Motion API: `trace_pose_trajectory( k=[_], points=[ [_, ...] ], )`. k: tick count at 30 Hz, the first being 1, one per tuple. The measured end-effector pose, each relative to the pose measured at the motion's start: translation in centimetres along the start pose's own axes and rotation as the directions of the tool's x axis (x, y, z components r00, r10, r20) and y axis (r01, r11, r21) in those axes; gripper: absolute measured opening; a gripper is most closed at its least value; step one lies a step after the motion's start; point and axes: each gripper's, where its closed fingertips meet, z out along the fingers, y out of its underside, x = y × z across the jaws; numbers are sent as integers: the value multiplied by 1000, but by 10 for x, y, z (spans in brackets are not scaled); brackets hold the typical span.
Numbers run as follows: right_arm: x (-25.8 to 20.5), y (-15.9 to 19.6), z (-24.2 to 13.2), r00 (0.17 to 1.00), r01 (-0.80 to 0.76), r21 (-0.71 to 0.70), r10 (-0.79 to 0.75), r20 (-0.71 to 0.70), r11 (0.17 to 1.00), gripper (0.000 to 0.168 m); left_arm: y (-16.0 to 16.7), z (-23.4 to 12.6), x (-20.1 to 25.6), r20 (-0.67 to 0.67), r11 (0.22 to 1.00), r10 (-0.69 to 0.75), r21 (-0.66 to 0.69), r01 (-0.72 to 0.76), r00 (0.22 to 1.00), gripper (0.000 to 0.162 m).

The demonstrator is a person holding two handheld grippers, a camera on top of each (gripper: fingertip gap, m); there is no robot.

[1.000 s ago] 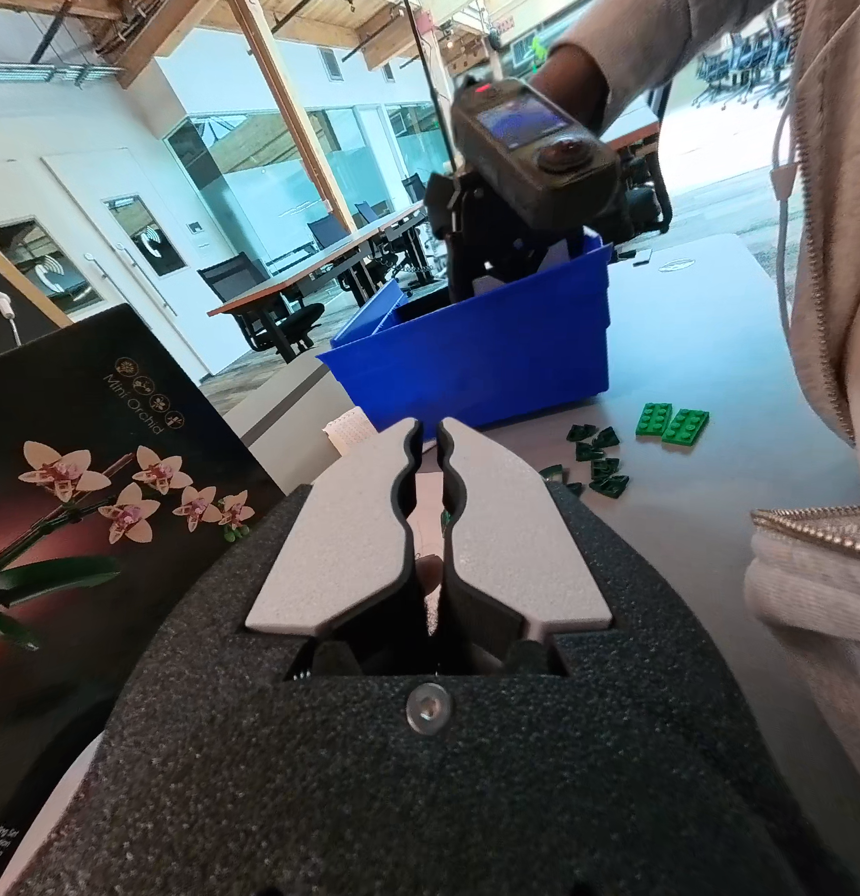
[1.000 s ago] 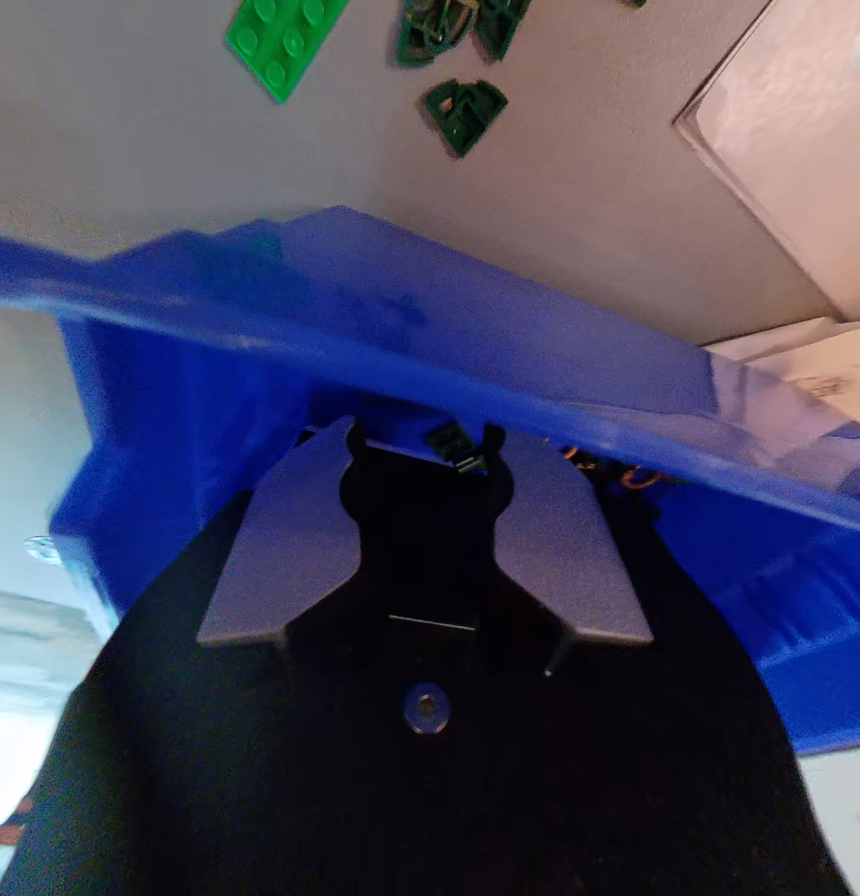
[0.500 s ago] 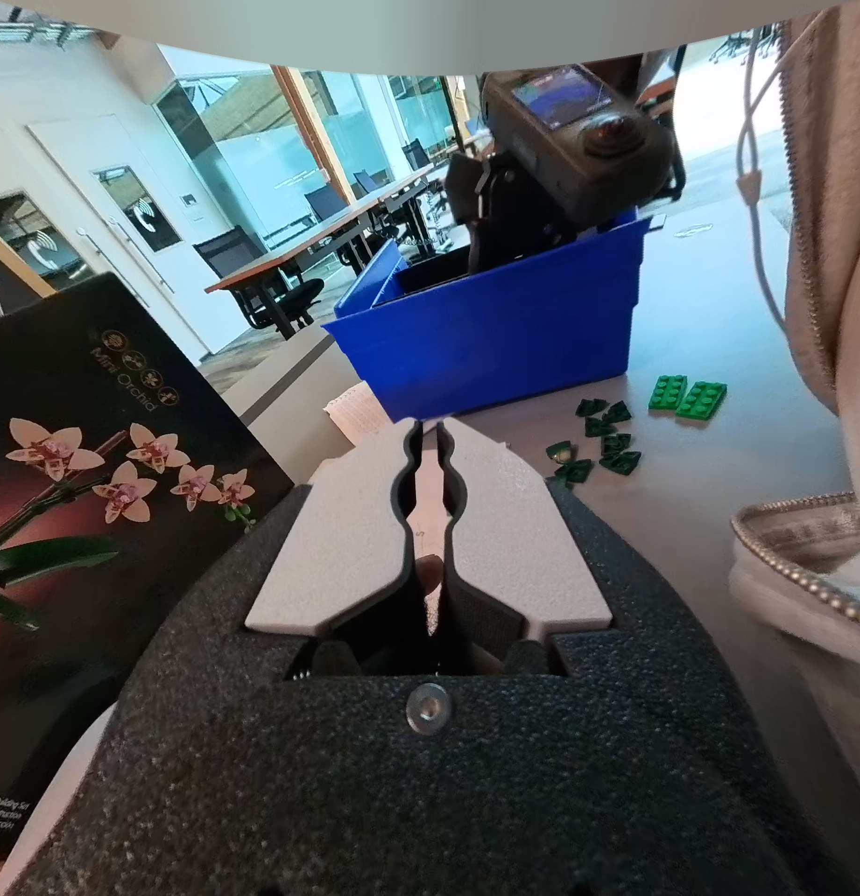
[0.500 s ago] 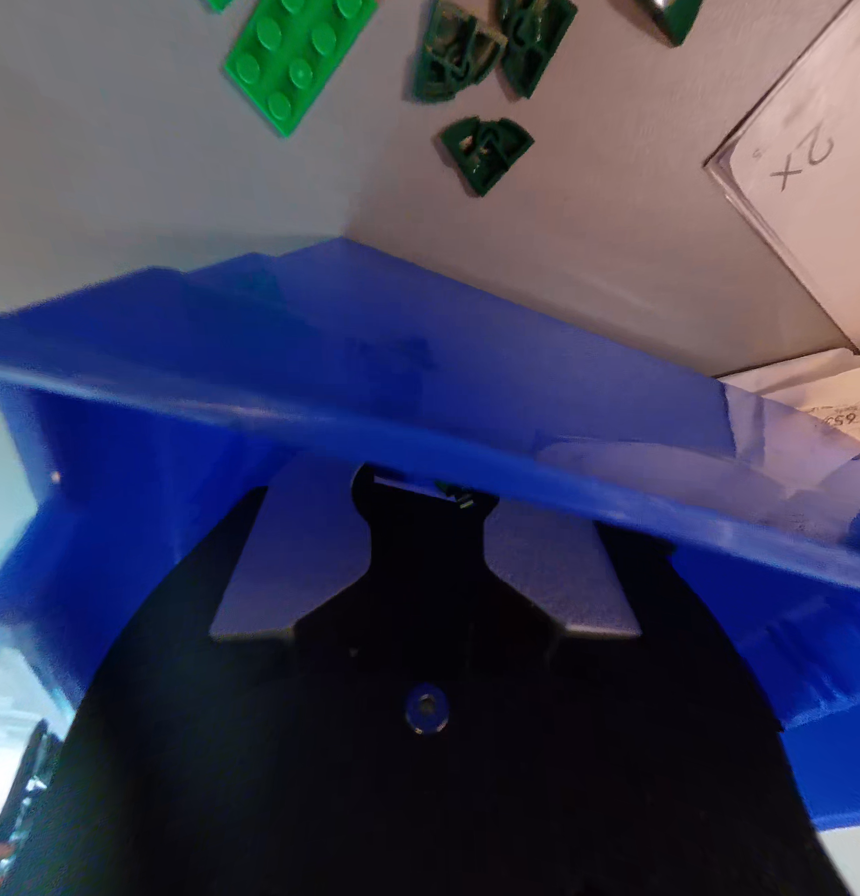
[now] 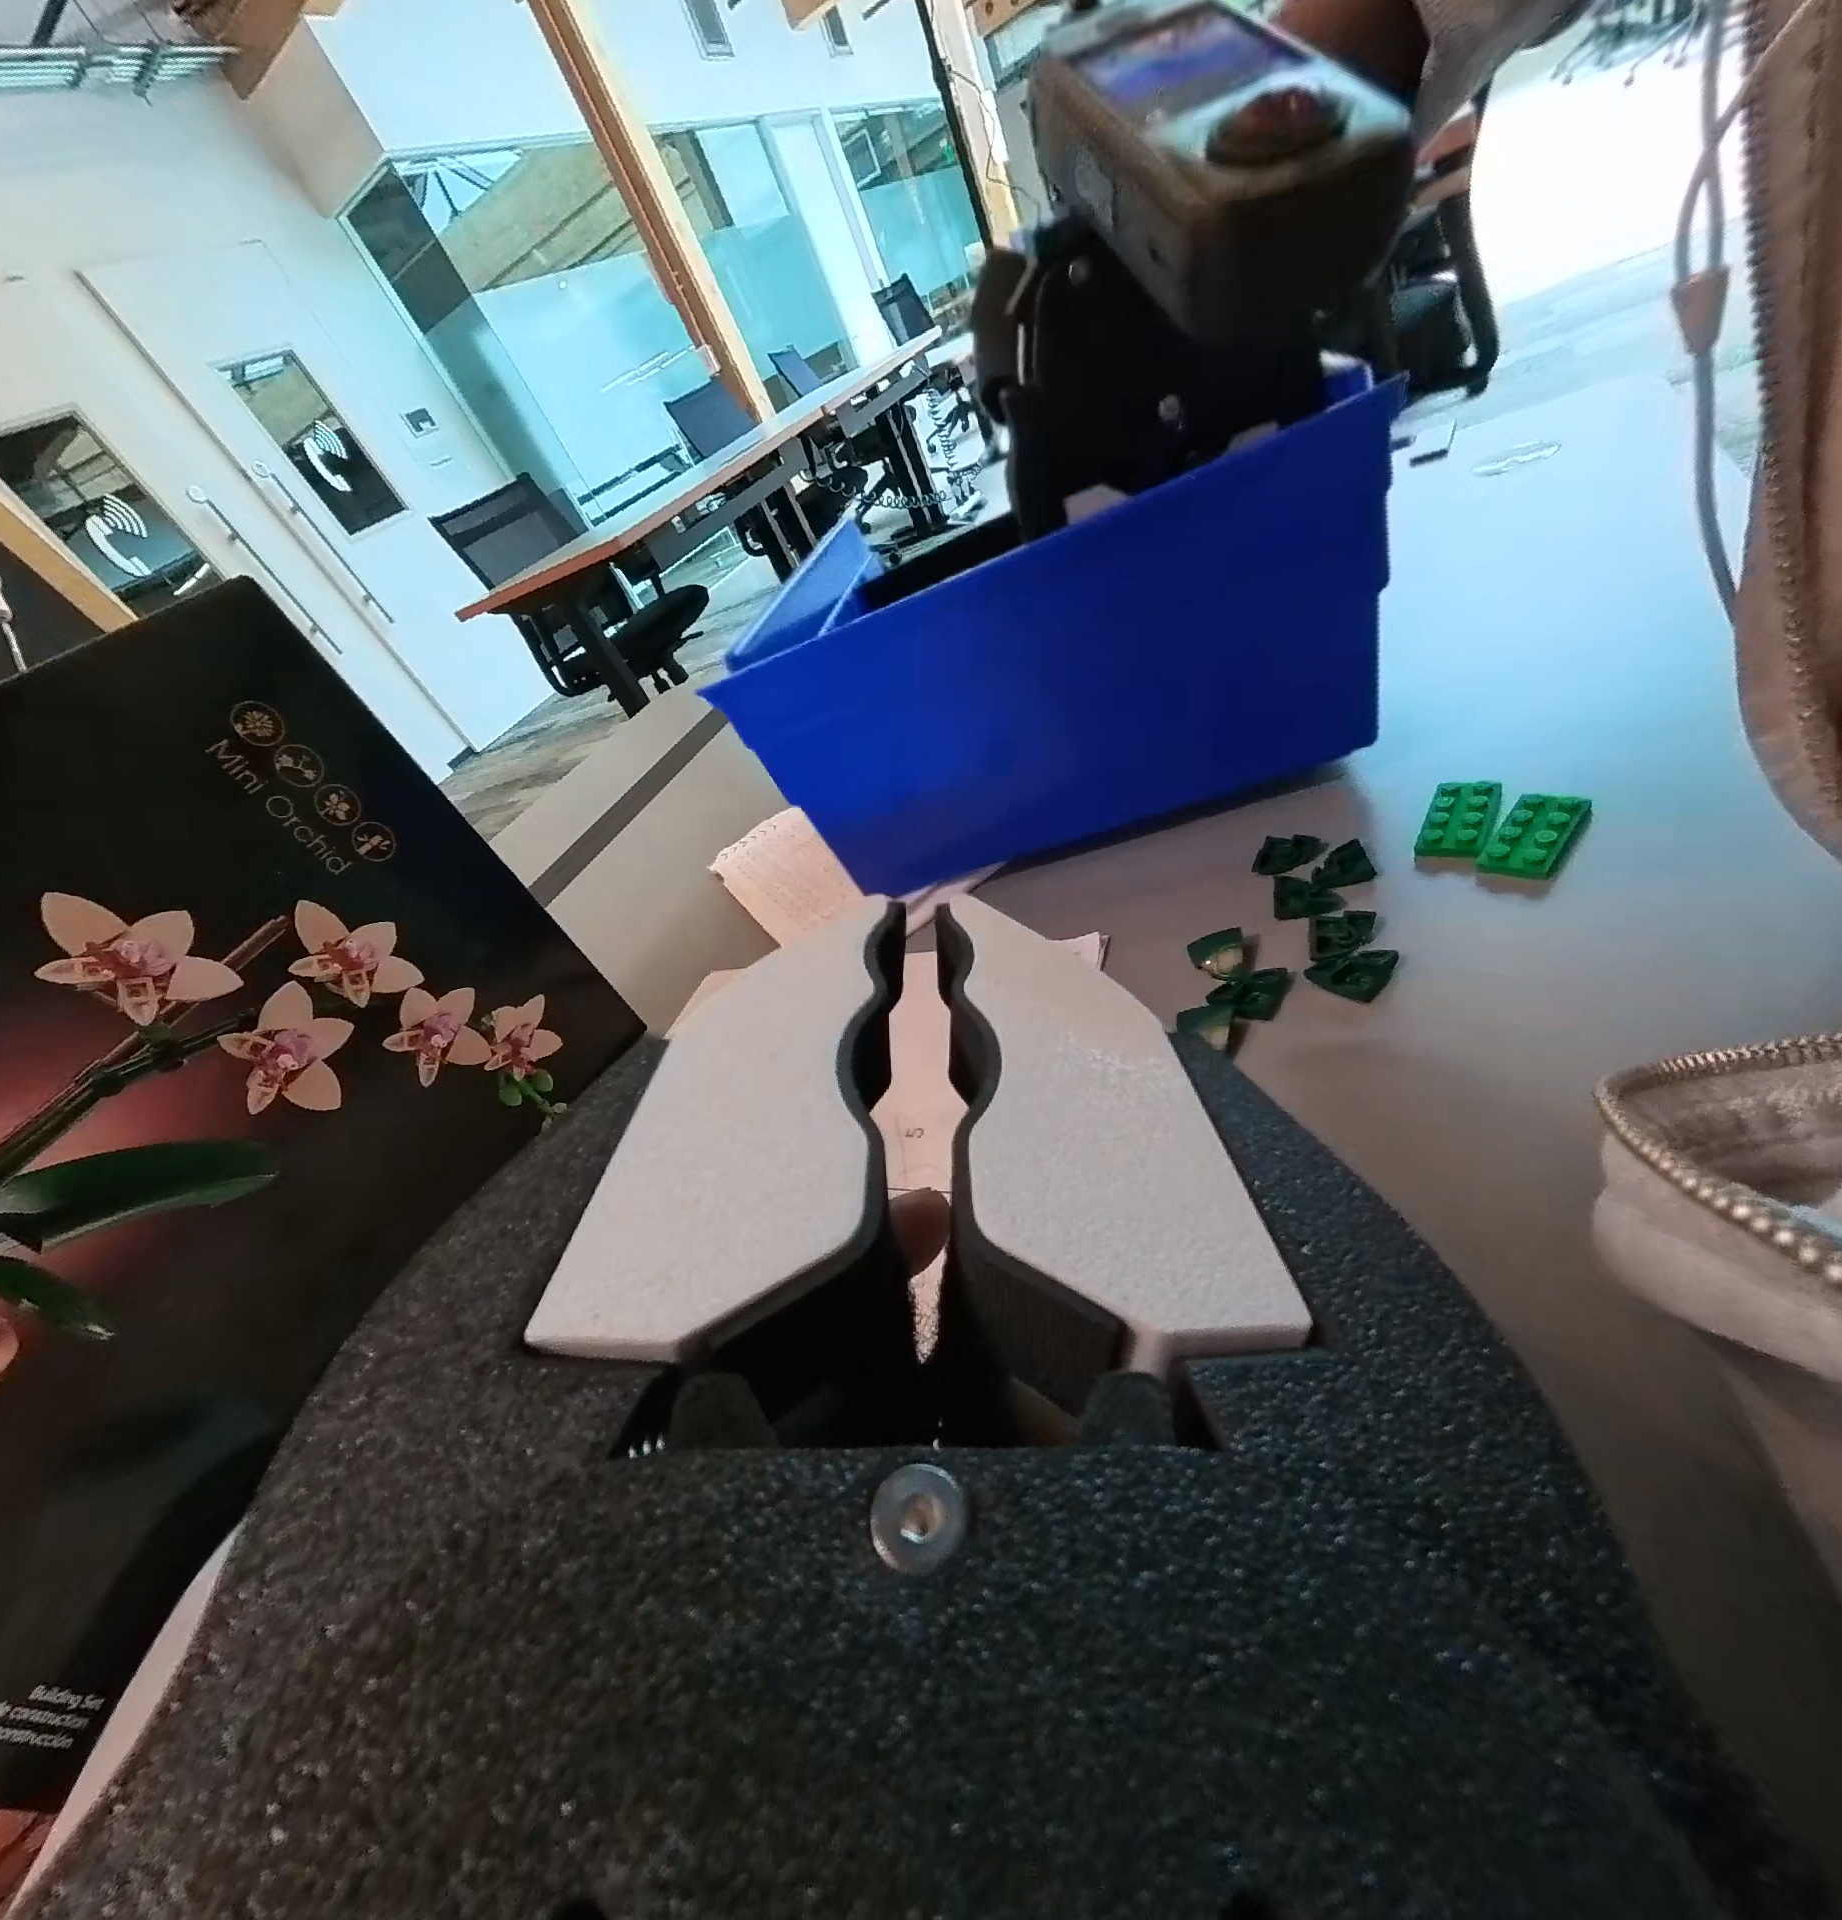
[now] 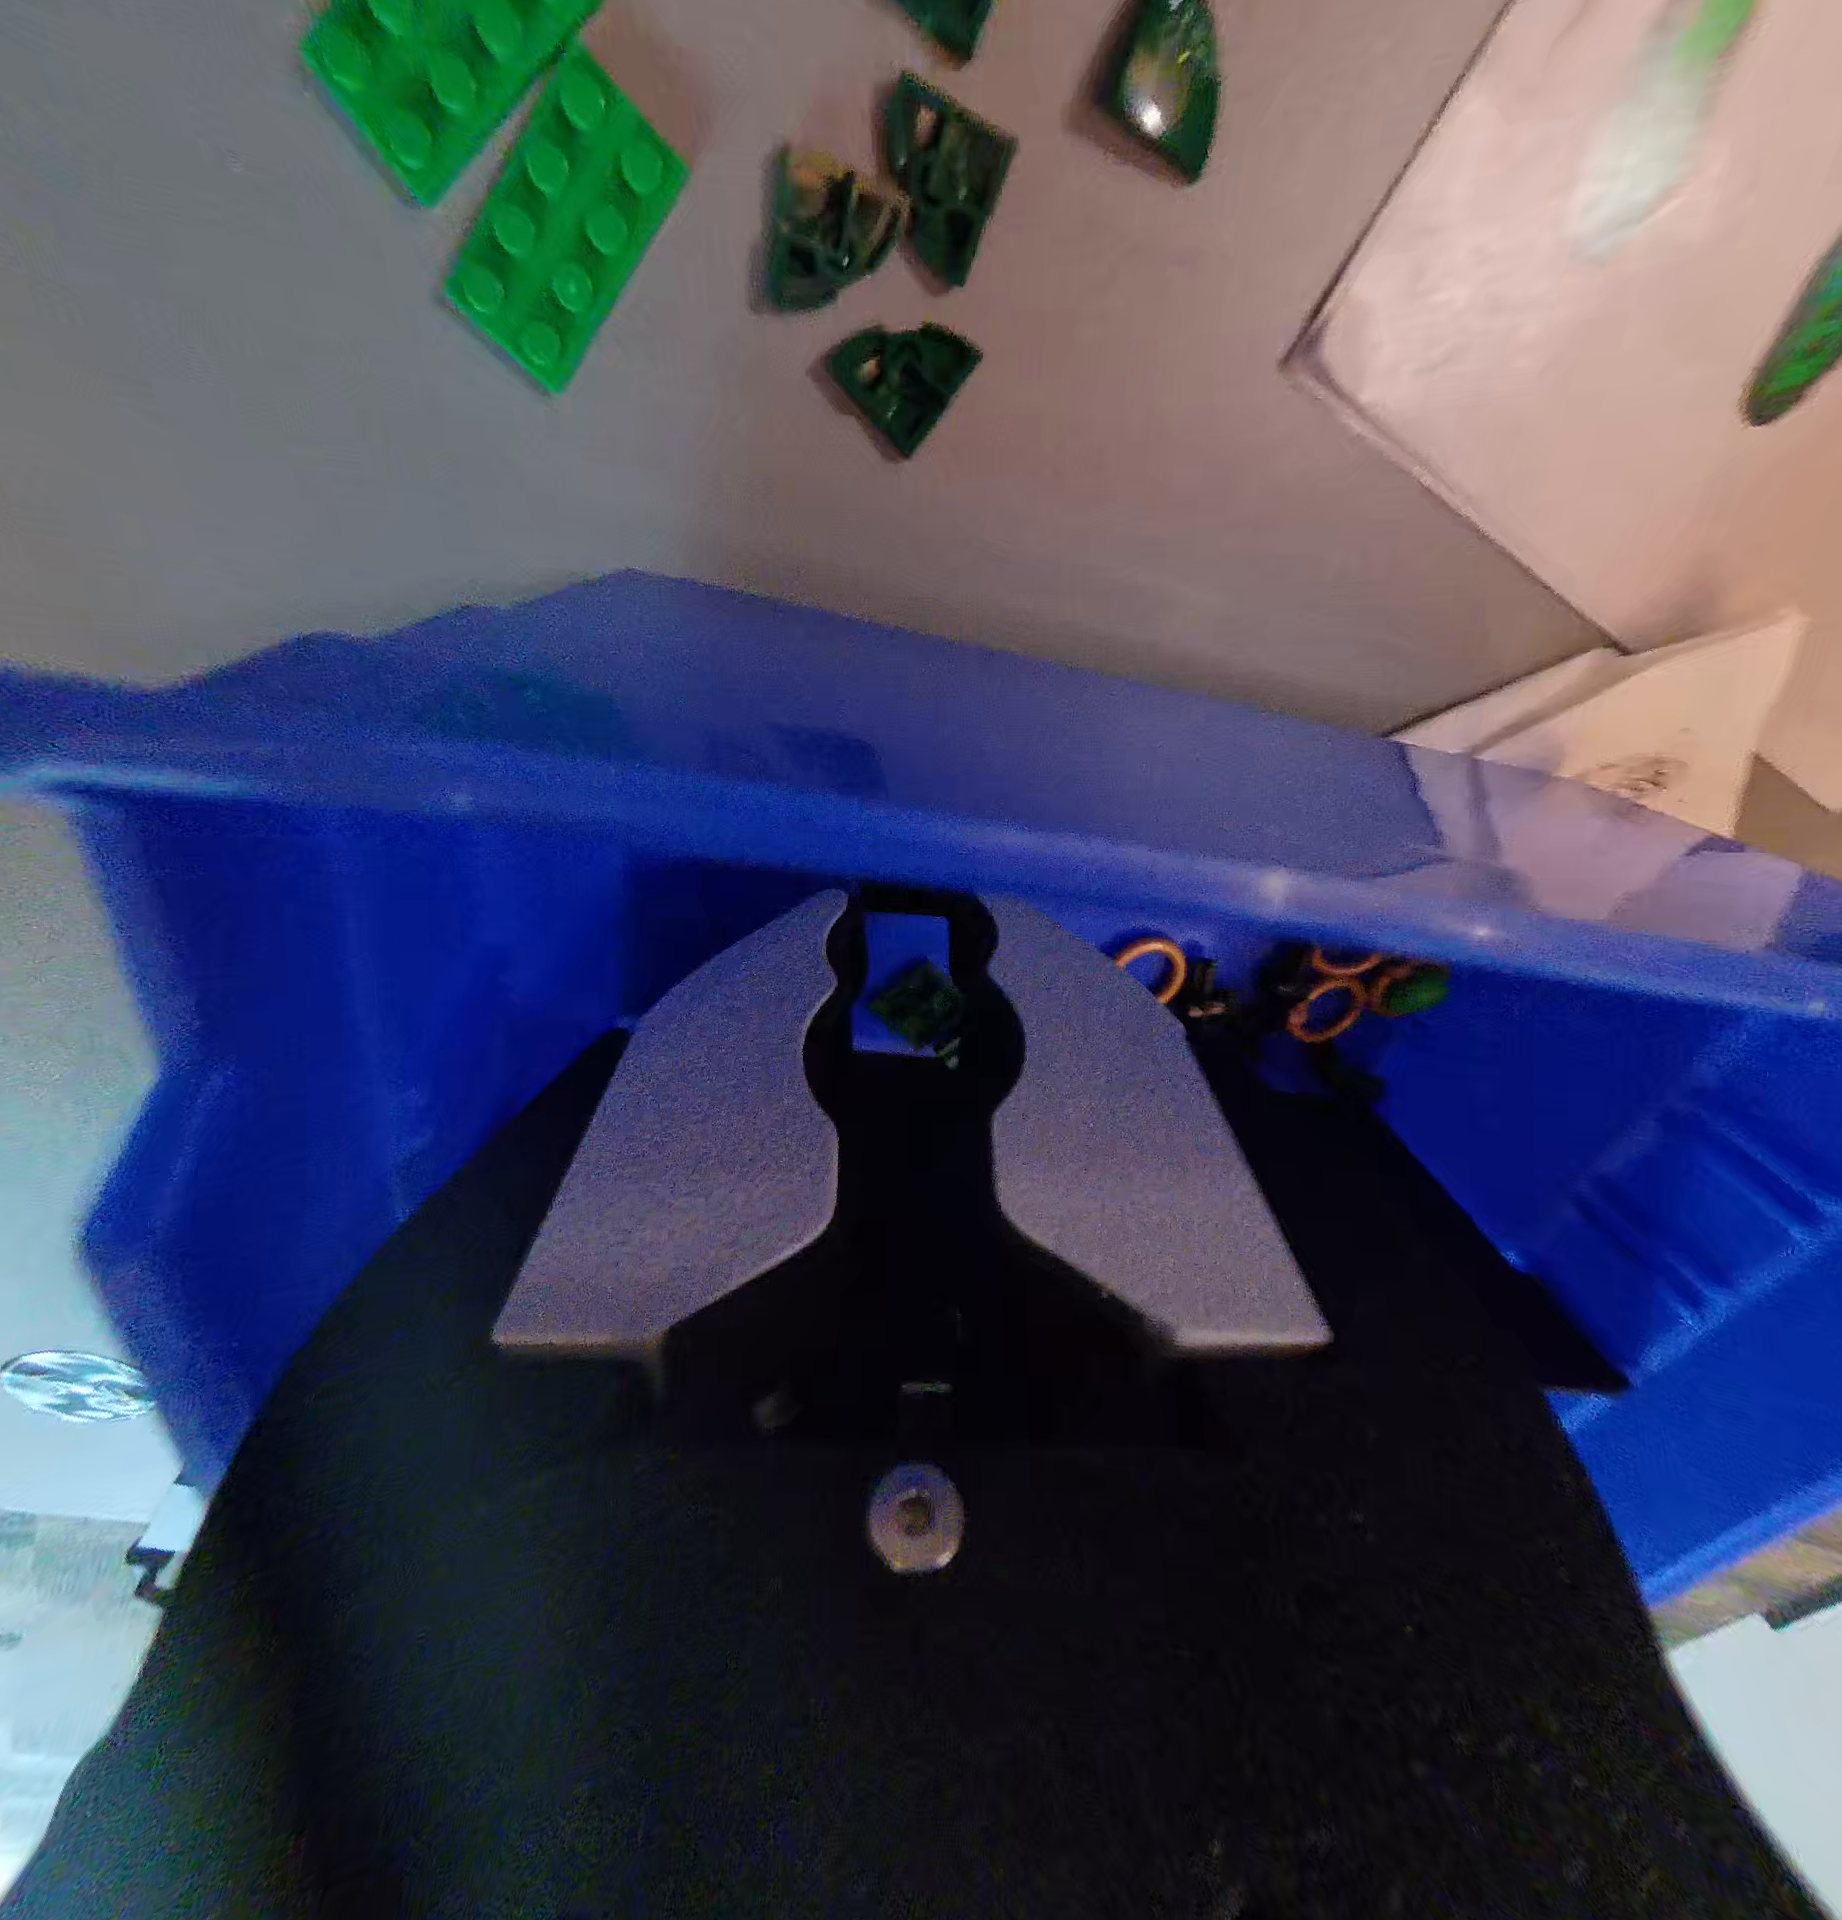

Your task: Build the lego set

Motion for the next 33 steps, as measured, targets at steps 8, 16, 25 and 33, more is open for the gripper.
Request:
trace_pose_trajectory(
  k=[8, 16, 25, 33],
  points=[
    [30, 6, -70, 960, -160, 23, 161, -231, 987, 15, -11, -6, -7, 32, 999, -15, 48, 13, 999, 5],
    [56, -144, -140, 777, -285, 581, 539, -326, 763, 15, -41, -79, -61, 261, 984, -138, 145, 102, 955, 5],
    [110, -285, -29, 768, -480, 703, 639, 47, 525, 15, -9, -178, -69, 365, 993, -39, -90, 76, 930, 6],
    [123, -300, 23, 778, -545, 541, 626, 43, 640, 26, 22, -180, -42, 235, 982, -55, -162, 95, 970, 7]
  ],
)
